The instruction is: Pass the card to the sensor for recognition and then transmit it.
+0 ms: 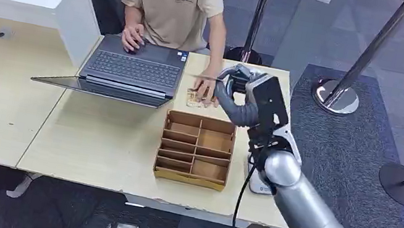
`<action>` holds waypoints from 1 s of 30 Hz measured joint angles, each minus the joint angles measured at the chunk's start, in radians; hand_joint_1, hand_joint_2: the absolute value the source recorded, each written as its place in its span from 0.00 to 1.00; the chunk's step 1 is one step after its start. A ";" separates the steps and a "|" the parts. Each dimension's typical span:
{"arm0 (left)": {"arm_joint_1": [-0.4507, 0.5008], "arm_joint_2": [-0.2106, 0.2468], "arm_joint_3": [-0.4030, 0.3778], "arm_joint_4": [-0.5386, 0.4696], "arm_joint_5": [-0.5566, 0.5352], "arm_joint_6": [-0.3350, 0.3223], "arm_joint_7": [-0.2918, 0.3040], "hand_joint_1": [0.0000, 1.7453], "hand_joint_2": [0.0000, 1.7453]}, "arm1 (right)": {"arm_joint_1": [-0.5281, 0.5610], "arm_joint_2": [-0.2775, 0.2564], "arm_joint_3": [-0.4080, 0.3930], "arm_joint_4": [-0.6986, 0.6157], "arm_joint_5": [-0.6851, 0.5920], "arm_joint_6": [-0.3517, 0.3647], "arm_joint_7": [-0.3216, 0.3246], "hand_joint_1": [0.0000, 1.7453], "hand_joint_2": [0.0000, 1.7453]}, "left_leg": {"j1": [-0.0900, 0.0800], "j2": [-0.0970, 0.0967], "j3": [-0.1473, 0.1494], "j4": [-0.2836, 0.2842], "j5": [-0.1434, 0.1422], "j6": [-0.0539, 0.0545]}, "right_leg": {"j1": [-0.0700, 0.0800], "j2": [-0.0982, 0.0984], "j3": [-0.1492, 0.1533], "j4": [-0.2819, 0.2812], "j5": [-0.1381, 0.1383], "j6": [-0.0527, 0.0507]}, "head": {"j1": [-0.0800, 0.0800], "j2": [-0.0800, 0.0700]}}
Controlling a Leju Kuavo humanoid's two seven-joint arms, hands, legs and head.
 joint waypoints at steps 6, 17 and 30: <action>-0.008 -0.010 0.000 0.000 -0.009 0.000 0.001 0.00 0.00 | -0.136 0.024 -0.002 0.126 0.006 0.012 -0.001 1.00 1.00 | 0.000 0.000 0.000 0.000 0.000 0.000 | 0.000 0.000 0.000 0.000 0.001 0.001 | 0.000 0.000; -0.016 -0.024 0.000 0.000 -0.016 0.005 0.011 0.00 0.00 | -0.286 0.084 0.151 0.404 0.620 -0.112 0.229 1.00 1.00 | 0.000 -0.002 -0.001 0.000 0.000 0.000 | 0.000 0.000 -0.001 0.000 0.001 0.001 | 0.000 0.000; -0.017 -0.028 -0.001 0.000 -0.030 0.005 0.020 0.00 0.00 | -0.341 0.132 0.327 0.569 0.879 -0.159 0.295 0.00 0.00 | 0.000 -0.001 -0.001 0.000 0.000 0.000 | 0.000 0.000 -0.001 0.000 0.001 0.001 | 0.000 0.000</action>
